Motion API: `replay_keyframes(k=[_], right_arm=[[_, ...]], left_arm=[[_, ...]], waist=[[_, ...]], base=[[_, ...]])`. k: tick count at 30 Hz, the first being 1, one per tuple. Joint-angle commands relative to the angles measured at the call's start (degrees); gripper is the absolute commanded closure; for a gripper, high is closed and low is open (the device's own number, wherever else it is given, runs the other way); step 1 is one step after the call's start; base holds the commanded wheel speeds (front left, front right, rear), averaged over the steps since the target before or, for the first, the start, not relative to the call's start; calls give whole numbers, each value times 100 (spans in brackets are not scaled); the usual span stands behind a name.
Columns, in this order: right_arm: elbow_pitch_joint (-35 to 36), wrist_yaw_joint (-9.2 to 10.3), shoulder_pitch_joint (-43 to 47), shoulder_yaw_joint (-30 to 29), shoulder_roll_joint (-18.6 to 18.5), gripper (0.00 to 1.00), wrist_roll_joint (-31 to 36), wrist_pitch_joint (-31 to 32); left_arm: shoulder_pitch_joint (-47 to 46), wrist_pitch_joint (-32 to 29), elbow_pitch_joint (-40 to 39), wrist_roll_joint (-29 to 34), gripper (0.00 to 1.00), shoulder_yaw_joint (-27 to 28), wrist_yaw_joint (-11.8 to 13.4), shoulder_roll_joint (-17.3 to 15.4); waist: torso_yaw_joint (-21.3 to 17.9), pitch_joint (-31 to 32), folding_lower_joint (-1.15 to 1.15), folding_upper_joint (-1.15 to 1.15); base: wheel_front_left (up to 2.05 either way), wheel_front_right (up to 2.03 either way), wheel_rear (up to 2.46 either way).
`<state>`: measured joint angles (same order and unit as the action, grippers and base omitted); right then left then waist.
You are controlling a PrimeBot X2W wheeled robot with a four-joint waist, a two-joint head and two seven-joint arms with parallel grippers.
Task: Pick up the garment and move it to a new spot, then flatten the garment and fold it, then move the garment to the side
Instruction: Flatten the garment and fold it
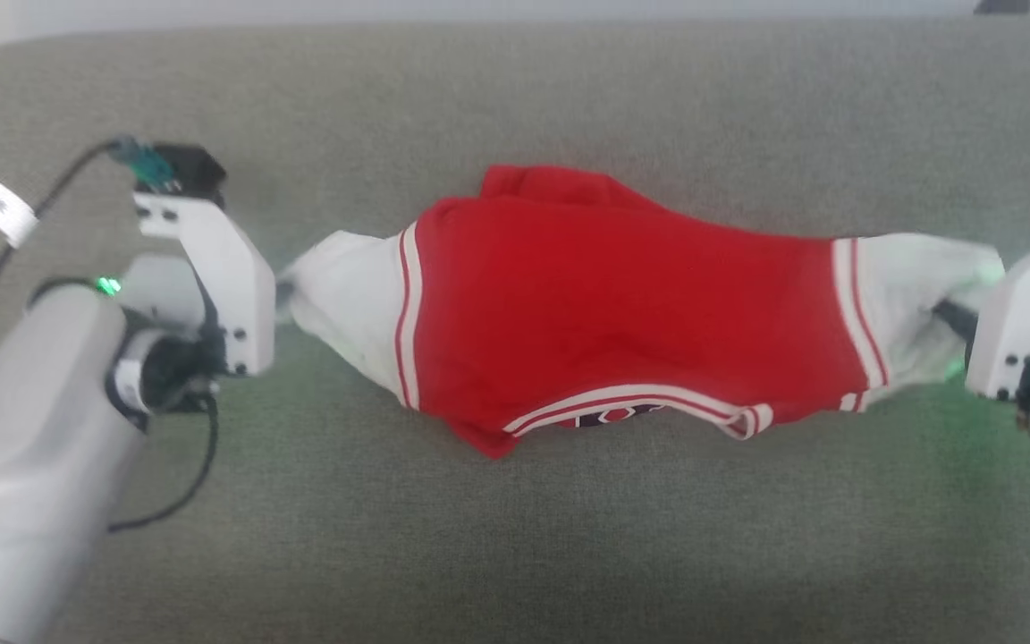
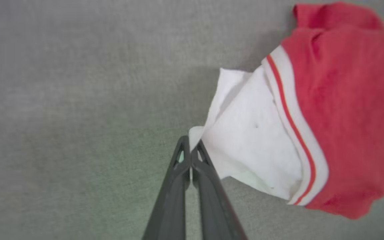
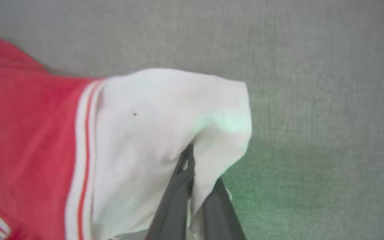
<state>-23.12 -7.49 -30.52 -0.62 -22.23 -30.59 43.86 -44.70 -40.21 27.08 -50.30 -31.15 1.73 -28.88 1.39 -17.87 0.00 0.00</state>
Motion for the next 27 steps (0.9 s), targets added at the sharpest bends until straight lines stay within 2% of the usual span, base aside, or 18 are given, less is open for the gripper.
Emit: replay_keyframes(k=[1,12,19,27], right_arm=[[71,0,-177,-47,-1,100,-72,-55],[497,1,-1257,-352,416,100,-98,-233],[315,1,-2100,-615,868,100,369,-817],[-34,0,-2813,-652,1256,100,641,-1250]], left_arm=[[-163,30,-70,29,100,55,-15,-81],[-1148,-22,-542,187,100,295,44,-348],[-1911,237,-424,396,100,416,-26,-428],[-2703,575,-62,629,100,474,-122,-347]], waist=[[19,251,0,0],[5,1103,0,0],[-3,1469,0,0],[-23,1631,0,0]], base=[[0,0,0],[0,0,0],[0,0,0],[0,0,0]])
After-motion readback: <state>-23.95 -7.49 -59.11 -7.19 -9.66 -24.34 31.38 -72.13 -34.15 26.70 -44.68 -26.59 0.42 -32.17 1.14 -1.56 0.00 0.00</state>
